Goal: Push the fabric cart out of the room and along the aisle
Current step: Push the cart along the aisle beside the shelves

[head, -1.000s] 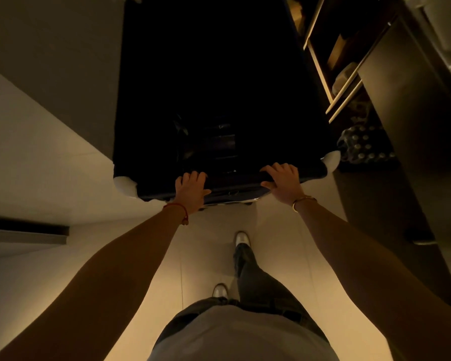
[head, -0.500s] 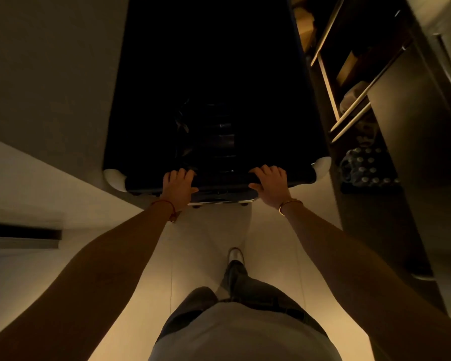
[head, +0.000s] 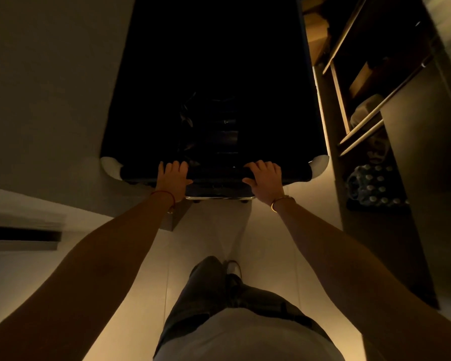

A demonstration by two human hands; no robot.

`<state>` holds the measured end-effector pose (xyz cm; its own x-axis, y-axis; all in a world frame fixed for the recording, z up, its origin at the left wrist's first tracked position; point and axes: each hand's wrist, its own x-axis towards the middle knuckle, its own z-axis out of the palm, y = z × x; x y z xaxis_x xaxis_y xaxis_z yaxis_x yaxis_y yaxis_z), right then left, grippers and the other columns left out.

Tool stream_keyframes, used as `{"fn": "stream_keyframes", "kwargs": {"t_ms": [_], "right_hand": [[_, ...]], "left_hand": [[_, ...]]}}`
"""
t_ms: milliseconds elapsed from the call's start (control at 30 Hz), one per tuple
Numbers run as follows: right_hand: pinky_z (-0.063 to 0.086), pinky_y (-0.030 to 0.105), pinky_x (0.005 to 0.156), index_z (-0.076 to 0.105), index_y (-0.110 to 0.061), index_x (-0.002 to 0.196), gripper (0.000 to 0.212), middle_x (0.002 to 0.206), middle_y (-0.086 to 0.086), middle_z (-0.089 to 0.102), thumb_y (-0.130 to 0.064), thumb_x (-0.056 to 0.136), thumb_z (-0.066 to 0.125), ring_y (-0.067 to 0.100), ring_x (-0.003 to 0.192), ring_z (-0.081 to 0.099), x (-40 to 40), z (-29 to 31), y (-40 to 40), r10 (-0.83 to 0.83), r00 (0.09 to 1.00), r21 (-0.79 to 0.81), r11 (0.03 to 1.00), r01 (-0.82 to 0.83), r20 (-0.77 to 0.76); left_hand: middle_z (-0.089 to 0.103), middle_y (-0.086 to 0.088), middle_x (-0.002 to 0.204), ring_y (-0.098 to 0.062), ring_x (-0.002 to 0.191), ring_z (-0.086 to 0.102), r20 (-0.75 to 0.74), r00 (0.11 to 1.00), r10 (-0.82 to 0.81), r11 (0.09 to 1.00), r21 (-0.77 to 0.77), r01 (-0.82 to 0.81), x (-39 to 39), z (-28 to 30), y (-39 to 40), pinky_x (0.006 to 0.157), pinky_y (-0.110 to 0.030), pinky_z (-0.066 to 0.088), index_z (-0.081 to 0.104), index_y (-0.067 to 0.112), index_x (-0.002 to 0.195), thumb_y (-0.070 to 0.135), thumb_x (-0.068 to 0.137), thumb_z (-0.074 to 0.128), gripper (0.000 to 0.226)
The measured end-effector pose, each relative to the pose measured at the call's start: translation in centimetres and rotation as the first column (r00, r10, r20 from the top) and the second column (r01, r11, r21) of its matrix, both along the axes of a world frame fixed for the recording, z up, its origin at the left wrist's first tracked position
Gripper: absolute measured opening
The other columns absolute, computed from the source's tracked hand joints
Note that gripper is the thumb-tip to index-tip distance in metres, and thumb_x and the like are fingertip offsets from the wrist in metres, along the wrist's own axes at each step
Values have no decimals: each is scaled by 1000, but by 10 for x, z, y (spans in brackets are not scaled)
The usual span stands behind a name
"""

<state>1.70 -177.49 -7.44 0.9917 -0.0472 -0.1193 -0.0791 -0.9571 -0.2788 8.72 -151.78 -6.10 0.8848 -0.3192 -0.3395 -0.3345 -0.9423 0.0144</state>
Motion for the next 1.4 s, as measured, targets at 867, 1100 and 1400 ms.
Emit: {"fn": "stream_keyframes", "kwargs": {"t_ms": [867,1100,1400], "right_hand": [[27,46,106,50,-20,129,43,126,13,56,-39,92,54,35,119,46,94,2,-21,-15,999,-8,1000,14,-35],[27,47,107,49,-20,130,43,129,13,54,-38,92,54,36,121,45,96,2,-19,-26,997,-13,1000,25,-76],[26,47,107,48,-20,130,42,130,14,53,-36,92,54,36,121,44,97,3,-19,-35,994,-14,999,33,-108]], "left_hand": [[54,-22,116,-38,107,50,110,993,-35,995,-92,45,98,-22,-14,105,-53,31,48,4,121,32,86,63,48],[52,-20,119,-36,110,47,77,995,-61,991,-111,69,99,-21,-13,105,-51,30,44,6,126,33,89,57,47],[48,-20,124,-36,113,44,48,995,-91,989,-112,96,100,-20,-12,104,-52,29,40,7,130,33,92,54,48]]}}
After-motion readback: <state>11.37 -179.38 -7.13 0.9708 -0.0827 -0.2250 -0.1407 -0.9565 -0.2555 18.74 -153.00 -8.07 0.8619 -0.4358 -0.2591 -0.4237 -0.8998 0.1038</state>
